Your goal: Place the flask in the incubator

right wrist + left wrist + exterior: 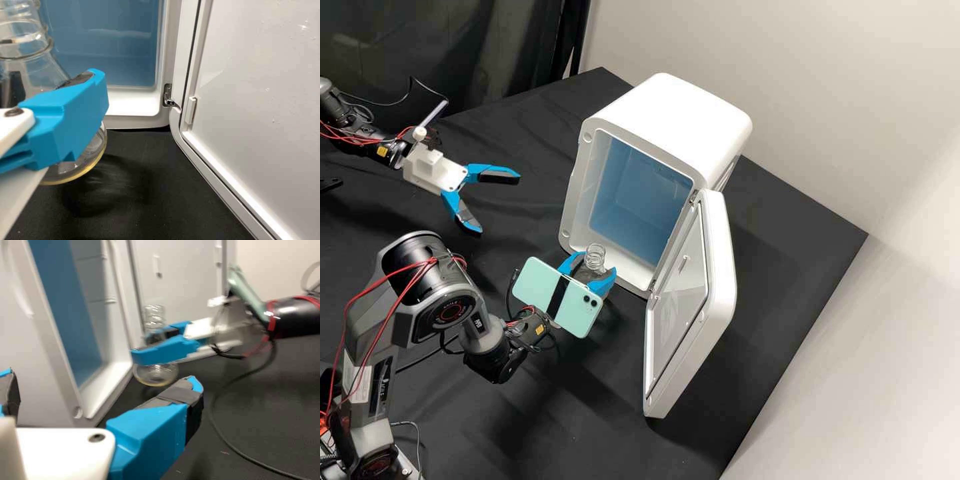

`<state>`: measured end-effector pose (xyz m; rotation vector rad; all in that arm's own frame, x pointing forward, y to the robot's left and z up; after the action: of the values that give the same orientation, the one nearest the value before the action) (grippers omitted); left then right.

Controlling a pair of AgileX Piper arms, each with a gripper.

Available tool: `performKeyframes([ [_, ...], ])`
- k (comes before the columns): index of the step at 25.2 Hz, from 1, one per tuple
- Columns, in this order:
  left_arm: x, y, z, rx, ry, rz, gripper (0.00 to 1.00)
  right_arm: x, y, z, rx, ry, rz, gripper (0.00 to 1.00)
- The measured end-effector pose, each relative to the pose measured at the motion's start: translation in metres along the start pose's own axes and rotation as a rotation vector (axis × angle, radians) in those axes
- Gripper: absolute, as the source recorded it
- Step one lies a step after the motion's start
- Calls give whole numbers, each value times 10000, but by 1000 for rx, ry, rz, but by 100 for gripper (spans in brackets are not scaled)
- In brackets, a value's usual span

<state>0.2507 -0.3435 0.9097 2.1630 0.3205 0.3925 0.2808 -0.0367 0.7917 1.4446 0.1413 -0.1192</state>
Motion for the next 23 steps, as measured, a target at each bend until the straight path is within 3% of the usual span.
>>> performKeyframes([
  [6, 37, 28, -131, -5, 42, 10, 100, 1, -2, -3, 0, 0, 0, 0],
  [14, 48, 16, -88, -5, 28, 6, 100, 34, 27, -16, -3, 10, 11, 0],
  [16, 50, 15, -75, -4, 23, 5, 100, 80, 79, -24, 16, 15, 35, 0],
  [23, 43, 1, -67, -4, 20, 0, 100, 220, 266, -45, 32, 19, 127, 0],
])
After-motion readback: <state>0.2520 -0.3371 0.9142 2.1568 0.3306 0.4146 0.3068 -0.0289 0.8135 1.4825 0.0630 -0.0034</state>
